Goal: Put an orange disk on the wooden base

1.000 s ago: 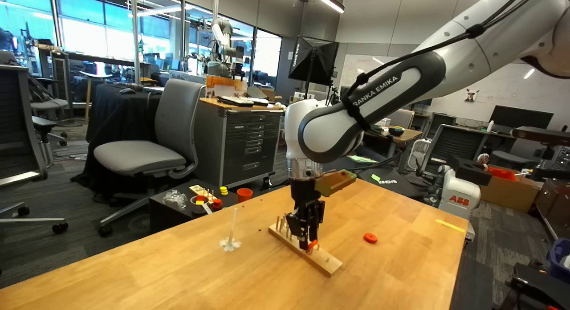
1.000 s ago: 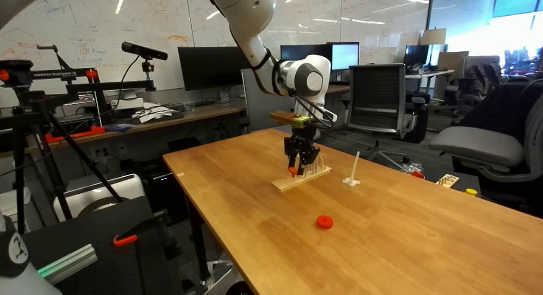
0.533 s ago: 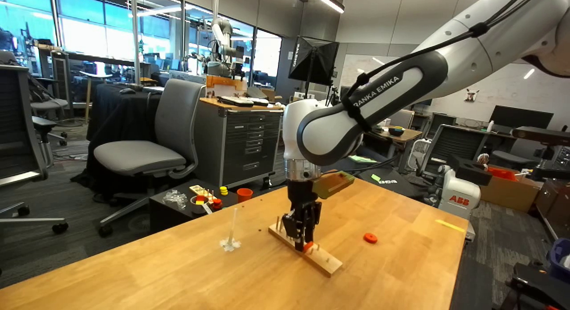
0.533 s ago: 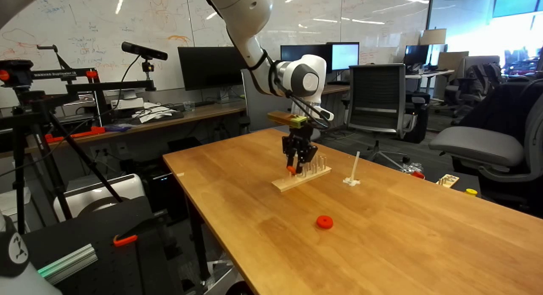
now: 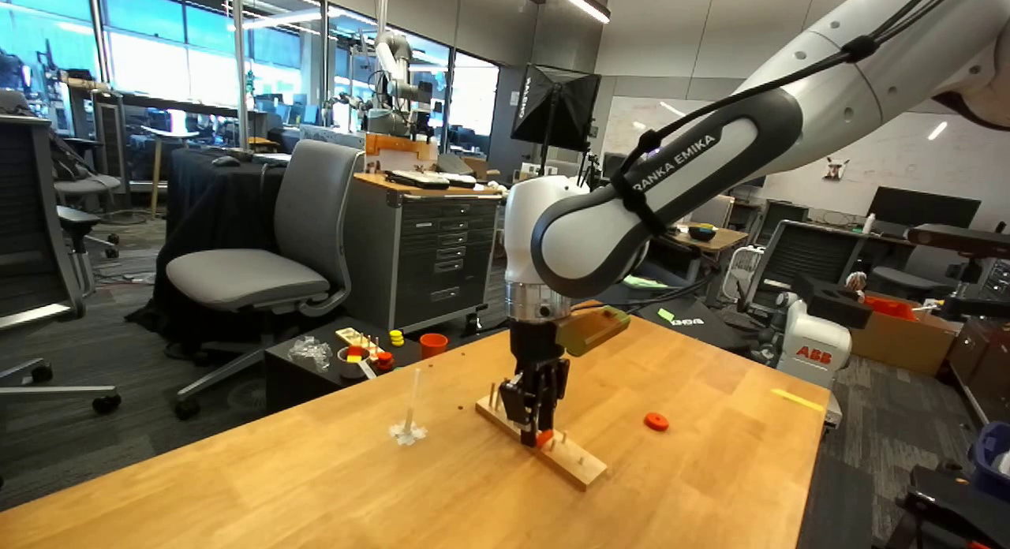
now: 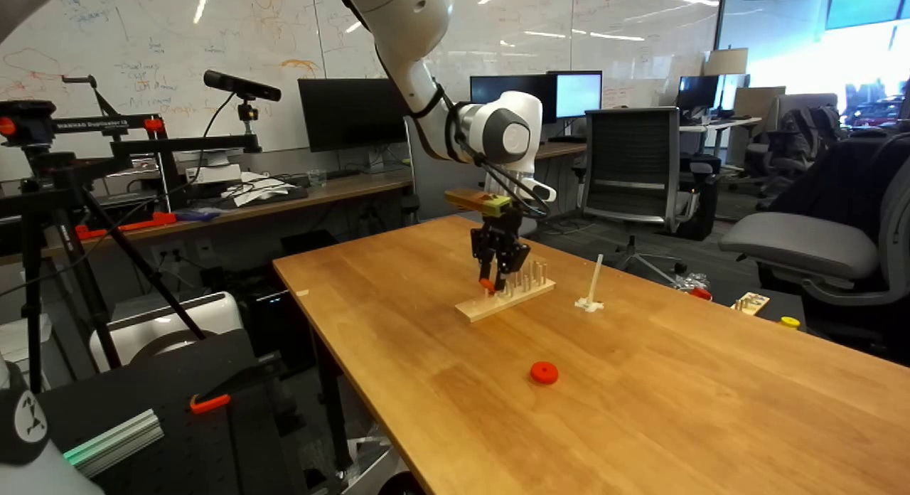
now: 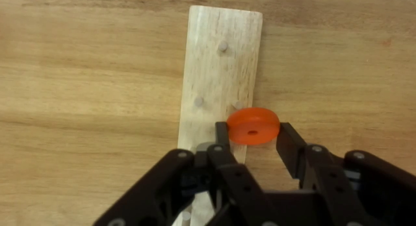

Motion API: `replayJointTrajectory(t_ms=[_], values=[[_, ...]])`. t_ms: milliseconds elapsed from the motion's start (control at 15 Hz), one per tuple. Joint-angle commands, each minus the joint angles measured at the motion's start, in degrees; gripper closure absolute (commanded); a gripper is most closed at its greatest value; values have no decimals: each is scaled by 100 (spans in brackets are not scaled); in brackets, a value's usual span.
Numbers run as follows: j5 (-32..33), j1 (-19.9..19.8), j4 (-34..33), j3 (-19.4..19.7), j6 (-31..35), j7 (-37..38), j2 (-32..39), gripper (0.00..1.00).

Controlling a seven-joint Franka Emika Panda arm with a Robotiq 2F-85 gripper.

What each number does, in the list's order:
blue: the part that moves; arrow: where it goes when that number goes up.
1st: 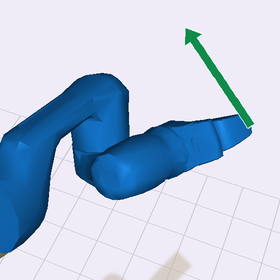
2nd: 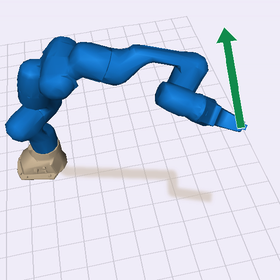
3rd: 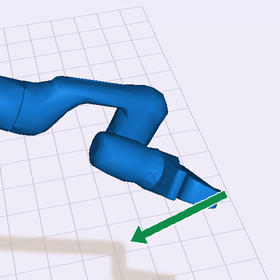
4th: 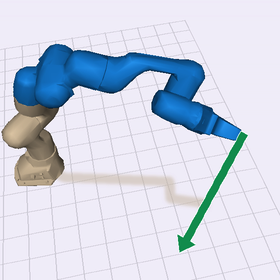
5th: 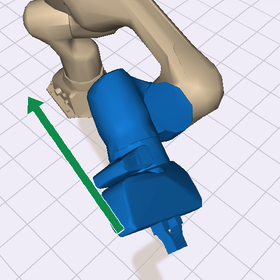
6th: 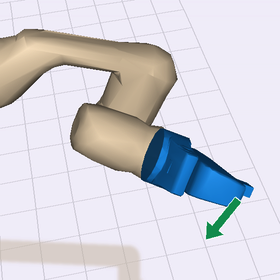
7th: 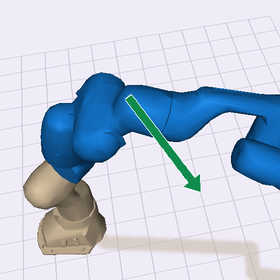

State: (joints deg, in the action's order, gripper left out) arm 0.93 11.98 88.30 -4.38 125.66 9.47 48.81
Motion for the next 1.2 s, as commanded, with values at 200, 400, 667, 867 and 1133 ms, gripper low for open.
replayJointTrajectory(t_ms=[200, 400, 667, 867, 1133], values=[[-30, -26, 405, 29, 324, -12, -243, 82], [-28, -52, 530, 45, 448, -20, -319, 82], [-32, -92, 638, 56, 544, -34, -374, 82], [-14, -98, 796, 59, 620, -50, -458, 82], [19, -80, 1053, 63, 683, -68, -598, 82]])
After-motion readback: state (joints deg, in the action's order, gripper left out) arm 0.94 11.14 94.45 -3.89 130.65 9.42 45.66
